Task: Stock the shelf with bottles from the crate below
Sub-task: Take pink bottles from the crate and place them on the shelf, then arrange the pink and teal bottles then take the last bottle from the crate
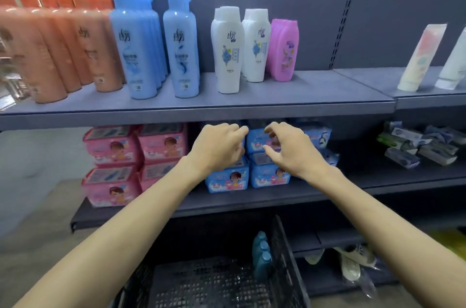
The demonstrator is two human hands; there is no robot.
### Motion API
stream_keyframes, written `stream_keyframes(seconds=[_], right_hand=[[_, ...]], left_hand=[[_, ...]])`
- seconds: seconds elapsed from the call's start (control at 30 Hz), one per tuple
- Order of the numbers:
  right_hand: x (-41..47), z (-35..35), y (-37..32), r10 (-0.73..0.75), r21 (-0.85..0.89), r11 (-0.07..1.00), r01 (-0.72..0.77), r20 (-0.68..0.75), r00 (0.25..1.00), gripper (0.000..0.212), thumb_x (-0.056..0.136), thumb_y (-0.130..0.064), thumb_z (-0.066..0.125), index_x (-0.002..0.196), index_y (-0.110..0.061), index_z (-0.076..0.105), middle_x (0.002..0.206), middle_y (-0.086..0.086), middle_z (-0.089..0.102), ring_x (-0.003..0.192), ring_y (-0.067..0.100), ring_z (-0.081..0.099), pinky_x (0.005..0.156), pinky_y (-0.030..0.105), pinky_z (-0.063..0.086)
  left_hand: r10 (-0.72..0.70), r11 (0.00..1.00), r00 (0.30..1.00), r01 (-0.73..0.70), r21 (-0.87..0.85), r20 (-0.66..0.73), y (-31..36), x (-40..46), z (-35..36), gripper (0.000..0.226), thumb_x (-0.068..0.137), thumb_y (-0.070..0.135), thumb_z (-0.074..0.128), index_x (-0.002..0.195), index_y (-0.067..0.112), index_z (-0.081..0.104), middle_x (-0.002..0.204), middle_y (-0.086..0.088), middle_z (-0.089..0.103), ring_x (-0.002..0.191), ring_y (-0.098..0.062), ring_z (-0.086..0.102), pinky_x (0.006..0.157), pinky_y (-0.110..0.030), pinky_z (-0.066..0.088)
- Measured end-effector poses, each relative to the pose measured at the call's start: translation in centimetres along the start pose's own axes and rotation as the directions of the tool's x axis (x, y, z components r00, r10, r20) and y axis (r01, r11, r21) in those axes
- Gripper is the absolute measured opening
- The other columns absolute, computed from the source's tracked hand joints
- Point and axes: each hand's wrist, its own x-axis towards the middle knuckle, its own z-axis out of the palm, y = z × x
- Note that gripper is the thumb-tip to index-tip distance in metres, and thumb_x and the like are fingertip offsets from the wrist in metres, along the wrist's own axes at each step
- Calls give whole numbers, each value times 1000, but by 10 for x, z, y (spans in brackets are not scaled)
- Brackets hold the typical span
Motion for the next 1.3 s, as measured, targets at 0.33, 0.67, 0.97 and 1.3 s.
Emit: stream_keyframes(seconds=[0.33, 0.67, 0.97, 1.3], right_hand=[[-59, 96, 25, 138, -28, 990, -136, 348, 927, 35, 92, -30, 65, 121, -12, 56, 113, 6, 64, 104, 24, 61, 88, 37, 51], [-116, 195, 70, 302, -113, 948, -297, 612, 731, 30, 91, -28, 61, 115, -12, 55, 110, 11, 62, 101, 34, 62, 81, 40, 51], [-153, 272, 75, 436, -230, 875, -425, 755, 490, 67, 97, -13, 53, 153, -5, 19, 141, 18, 44, 119, 37, 56, 93, 41, 49], [-166, 305, 87, 519, -316, 823, -471, 757, 398, 70, 97, -4, 49, 155, -4, 10, 157, 23, 18, 124, 35, 52, 98, 40, 46]], left_hand=[[-26, 990, 944, 70, -123, 328, 54, -92, 74, 12, 84, 27, 51, 89, 16, 51, 76, 2, 58, 68, -24, 60, 48, -30, 26], [-81, 956, 757, 244, -165, 649, 95, -146, 147, 24, 88, 26, 46, 108, 15, 53, 92, -3, 61, 84, -28, 63, 55, -32, 33], [-114, 903, 455, 417, -98, 883, 132, -191, 192, 41, 91, 32, 48, 129, 16, 44, 116, -6, 56, 101, -28, 59, 70, -38, 46], [-153, 793, 250, 608, -32, 956, 155, -215, 218, 50, 91, 33, 52, 135, 14, 41, 135, -11, 40, 121, -34, 42, 89, -43, 50]])
